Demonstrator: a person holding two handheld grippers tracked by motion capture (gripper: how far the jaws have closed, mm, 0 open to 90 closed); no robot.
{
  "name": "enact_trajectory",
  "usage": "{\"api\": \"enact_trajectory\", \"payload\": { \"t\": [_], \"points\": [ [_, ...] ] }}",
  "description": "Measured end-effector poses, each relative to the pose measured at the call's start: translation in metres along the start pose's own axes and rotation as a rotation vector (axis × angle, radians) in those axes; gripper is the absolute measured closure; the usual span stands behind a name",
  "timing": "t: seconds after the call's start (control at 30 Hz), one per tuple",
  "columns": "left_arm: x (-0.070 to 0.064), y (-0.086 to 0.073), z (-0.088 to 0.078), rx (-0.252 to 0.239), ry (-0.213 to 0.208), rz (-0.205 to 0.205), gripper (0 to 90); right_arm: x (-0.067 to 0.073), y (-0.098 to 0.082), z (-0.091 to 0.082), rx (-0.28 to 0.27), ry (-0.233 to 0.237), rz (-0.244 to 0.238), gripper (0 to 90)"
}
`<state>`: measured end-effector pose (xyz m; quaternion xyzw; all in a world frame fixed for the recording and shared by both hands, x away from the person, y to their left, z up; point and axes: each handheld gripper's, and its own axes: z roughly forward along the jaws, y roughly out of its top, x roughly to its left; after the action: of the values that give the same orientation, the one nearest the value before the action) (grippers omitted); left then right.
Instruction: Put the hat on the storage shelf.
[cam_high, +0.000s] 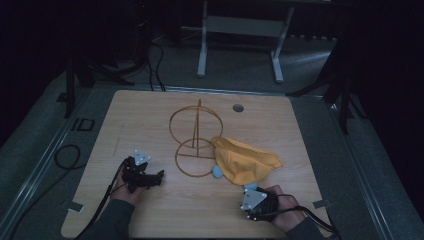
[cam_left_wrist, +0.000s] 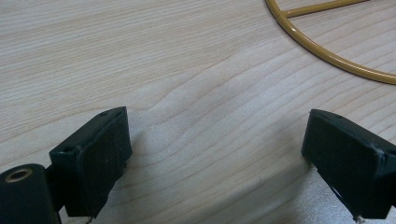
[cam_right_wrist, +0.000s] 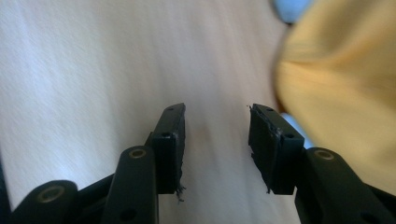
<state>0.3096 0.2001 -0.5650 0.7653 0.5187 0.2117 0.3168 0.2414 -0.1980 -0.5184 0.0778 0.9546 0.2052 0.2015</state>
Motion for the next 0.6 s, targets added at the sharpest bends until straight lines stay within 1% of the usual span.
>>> {"api": "enact_trajectory", "payload": {
  "t": [0.1, 0.13, 0.17, 0.3, 0.4, 0.43, 0.5, 0.6],
  "points": [
    [0.000, 0.000, 0.000, 0.000, 0.000, 0.000, 8.3, -0.012, -0.008, -0.008, -0.019, -0.030, 0.012, 55.8],
    [0.000, 0.000, 0.000, 0.000, 0.000, 0.000, 8.3, -0.012, -0.008, -0.008, -0.019, -0.030, 0.012, 55.8],
    [0.000, 0.000, 0.000, 0.000, 0.000, 0.000, 8.3, -0.021, -0.014, -0.010, -0.026, -0.049, 0.032, 57.5],
    [0.000, 0.000, 0.000, 0.000, 0.000, 0.000, 8.3, -0.032, -0.022, -0.006, -0.044, -0.040, 0.060, 57.9],
    [0.000, 0.000, 0.000, 0.000, 0.000, 0.000, 8.3, -0.036, -0.025, -0.001, -0.075, -0.029, 0.083, 57.1],
    [0.000, 0.000, 0.000, 0.000, 0.000, 0.000, 8.3, -0.037, -0.026, 0.000, -0.081, -0.024, 0.084, 56.9],
    [0.000, 0.000, 0.000, 0.000, 0.000, 0.000, 8.3, -0.039, -0.028, 0.006, -0.078, -0.005, 0.094, 57.0],
    [0.000, 0.000, 0.000, 0.000, 0.000, 0.000, 8.4, -0.041, -0.031, 0.011, -0.079, 0.010, 0.113, 56.8]
  ]
}}
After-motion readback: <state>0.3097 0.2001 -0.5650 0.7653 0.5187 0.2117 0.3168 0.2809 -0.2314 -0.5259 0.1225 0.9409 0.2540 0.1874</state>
